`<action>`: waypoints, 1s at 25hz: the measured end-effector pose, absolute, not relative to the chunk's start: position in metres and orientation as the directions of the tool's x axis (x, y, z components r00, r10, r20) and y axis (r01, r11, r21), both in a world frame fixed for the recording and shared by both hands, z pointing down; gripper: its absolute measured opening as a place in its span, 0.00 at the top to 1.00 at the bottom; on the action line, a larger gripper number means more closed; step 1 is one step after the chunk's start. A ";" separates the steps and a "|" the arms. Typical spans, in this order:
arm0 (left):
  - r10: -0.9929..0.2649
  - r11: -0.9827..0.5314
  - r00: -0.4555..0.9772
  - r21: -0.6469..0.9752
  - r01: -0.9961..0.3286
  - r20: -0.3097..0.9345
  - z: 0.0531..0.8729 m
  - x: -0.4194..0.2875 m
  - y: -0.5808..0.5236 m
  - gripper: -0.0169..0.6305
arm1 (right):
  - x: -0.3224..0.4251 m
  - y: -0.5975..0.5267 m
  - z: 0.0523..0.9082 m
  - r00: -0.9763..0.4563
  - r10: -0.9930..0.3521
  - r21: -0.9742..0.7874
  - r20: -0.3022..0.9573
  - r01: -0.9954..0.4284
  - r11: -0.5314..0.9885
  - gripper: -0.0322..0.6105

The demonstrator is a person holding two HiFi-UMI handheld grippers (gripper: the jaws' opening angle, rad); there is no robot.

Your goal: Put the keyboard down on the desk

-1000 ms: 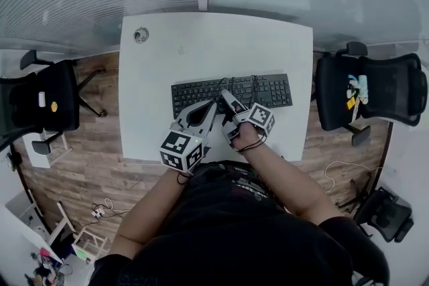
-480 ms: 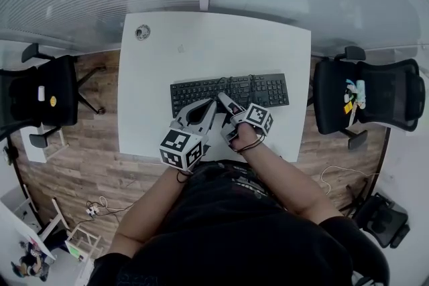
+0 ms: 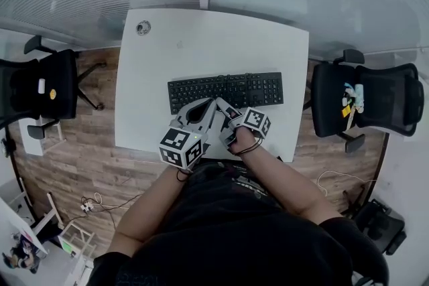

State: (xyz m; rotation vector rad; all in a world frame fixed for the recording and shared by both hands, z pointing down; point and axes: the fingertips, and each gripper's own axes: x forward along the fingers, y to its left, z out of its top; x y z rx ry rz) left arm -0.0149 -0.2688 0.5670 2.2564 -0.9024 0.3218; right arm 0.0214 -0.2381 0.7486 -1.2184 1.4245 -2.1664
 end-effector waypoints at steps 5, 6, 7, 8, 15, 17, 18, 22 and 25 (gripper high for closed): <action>-0.535 -0.526 0.722 0.495 -0.691 0.439 0.563 -0.009 -0.260 0.95 | 0.023 -0.226 0.749 -0.614 -0.610 -0.851 0.501 -0.222 -0.476 0.39; -0.540 -0.525 0.720 0.495 -0.692 0.436 0.562 -0.008 -0.259 0.95 | 0.024 -0.225 0.749 -0.616 -0.608 -0.851 0.502 -0.225 -0.475 0.39; -0.544 -0.523 0.718 0.494 -0.695 0.434 0.562 -0.007 -0.257 0.95 | 0.025 -0.223 0.749 -0.618 -0.606 -0.851 0.502 -0.227 -0.474 0.39; -0.548 -0.520 0.715 0.493 -0.697 0.434 0.562 -0.007 -0.256 0.95 | 0.026 -0.222 0.749 -0.620 -0.604 -0.851 0.502 -0.229 -0.472 0.39; -0.570 -0.502 0.700 0.492 -0.711 0.430 0.560 0.002 -0.243 0.95 | 0.036 -0.215 0.738 -0.633 -0.601 -0.864 0.487 -0.253 -0.435 0.39; -0.579 -0.498 0.695 0.490 -0.715 0.426 0.558 0.006 -0.239 0.95 | 0.038 -0.212 0.732 -0.640 -0.599 -0.870 0.481 -0.268 -0.413 0.39; -0.583 -0.499 0.693 0.487 -0.717 0.424 0.557 0.008 -0.237 0.95 | 0.040 -0.211 0.728 -0.642 -0.599 -0.874 0.479 -0.282 -0.397 0.39; -0.597 -0.507 0.688 0.470 -0.722 0.414 0.550 0.018 -0.228 0.95 | 0.055 -0.214 0.707 -0.627 -0.616 -0.876 0.477 -0.392 -0.280 0.39; -0.608 -0.510 0.682 0.458 -0.728 0.407 0.545 0.024 -0.222 0.95 | 0.061 -0.218 0.686 -0.629 -0.623 -0.859 0.465 -0.490 -0.146 0.40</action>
